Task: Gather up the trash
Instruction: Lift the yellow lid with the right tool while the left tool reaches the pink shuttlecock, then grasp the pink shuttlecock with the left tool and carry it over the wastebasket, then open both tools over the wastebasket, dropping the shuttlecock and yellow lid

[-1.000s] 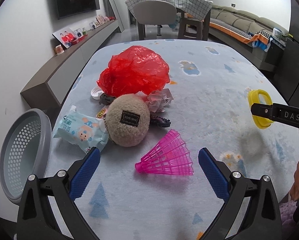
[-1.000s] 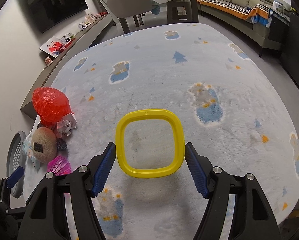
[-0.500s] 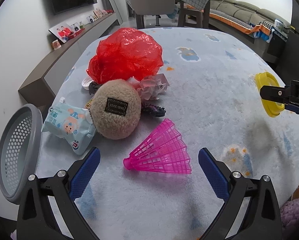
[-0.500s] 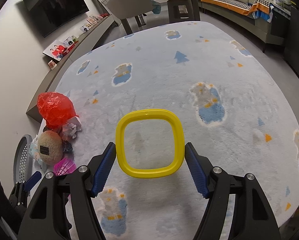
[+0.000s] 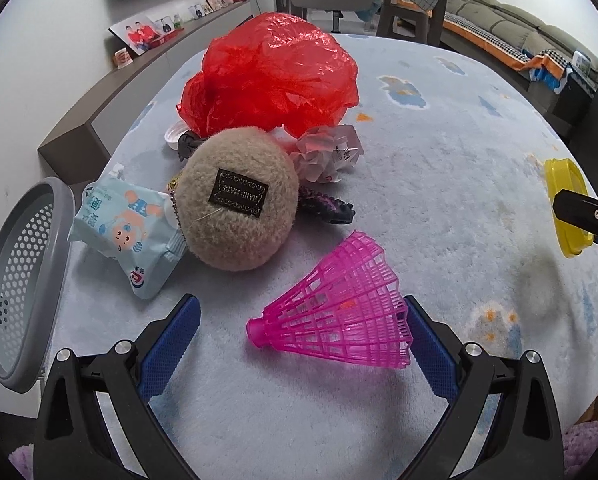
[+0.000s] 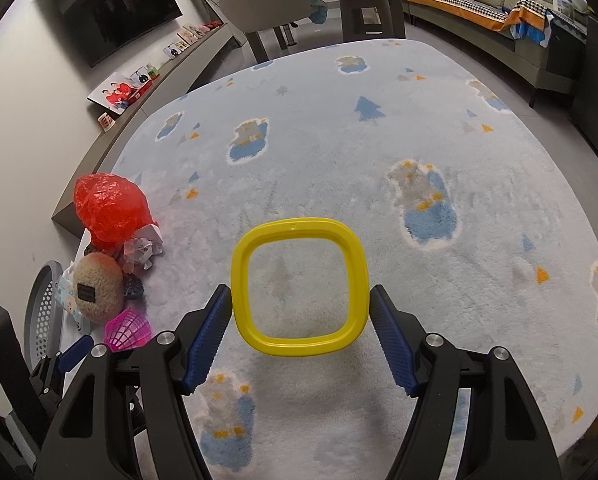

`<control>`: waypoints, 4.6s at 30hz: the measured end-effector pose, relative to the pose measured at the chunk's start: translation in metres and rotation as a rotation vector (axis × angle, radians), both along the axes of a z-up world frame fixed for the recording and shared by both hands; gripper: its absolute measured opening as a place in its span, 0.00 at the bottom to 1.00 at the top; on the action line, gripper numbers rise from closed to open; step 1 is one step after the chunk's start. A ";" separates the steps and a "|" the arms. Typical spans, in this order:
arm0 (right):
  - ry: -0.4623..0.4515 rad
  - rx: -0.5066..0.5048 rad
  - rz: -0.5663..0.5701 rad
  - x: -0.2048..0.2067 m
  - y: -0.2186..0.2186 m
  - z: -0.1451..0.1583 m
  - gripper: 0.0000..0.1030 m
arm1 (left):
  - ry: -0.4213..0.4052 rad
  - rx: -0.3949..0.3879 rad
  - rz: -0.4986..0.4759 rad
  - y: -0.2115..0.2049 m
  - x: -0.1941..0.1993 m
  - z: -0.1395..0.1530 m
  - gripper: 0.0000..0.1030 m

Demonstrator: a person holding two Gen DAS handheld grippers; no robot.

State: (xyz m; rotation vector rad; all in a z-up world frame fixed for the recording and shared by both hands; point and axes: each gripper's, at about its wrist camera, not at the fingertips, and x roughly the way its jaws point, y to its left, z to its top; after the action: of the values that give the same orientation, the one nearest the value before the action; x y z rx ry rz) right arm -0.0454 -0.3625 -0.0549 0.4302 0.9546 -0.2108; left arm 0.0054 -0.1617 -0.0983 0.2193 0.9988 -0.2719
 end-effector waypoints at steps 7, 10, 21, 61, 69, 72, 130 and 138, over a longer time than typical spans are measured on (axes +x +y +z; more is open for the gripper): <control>0.005 -0.003 0.016 0.002 0.005 -0.002 0.66 | 0.007 0.007 0.015 -0.002 0.005 -0.008 0.94; 0.003 -0.002 0.016 0.001 0.005 -0.002 0.66 | 0.001 -0.007 0.009 -0.001 0.005 -0.008 0.92; -0.003 0.005 0.017 0.001 0.005 0.000 0.66 | -0.016 -0.022 -0.064 -0.008 -0.003 -0.003 0.67; -0.167 -0.024 0.201 0.027 0.146 0.061 0.66 | -0.313 -0.071 0.096 0.136 -0.033 0.107 0.67; -0.173 -0.019 0.285 0.049 0.198 0.067 0.66 | -0.323 -0.031 0.190 0.193 -0.021 0.114 0.67; -0.172 -0.031 0.339 0.062 0.225 0.069 0.66 | -0.330 -0.018 0.234 0.222 -0.014 0.118 0.67; -0.029 -0.029 0.742 0.139 0.396 0.008 0.68 | -0.186 0.032 0.488 0.354 0.033 0.071 0.83; -0.059 -0.041 0.708 0.129 0.384 0.016 0.68 | -0.217 0.021 0.483 0.349 0.031 0.078 0.86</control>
State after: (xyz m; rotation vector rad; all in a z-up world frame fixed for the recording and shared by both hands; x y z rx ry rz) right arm 0.0838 0.0215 -0.0390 0.0420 0.9878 0.4220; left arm 0.0364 0.1870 -0.0203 0.0211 0.8106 0.1996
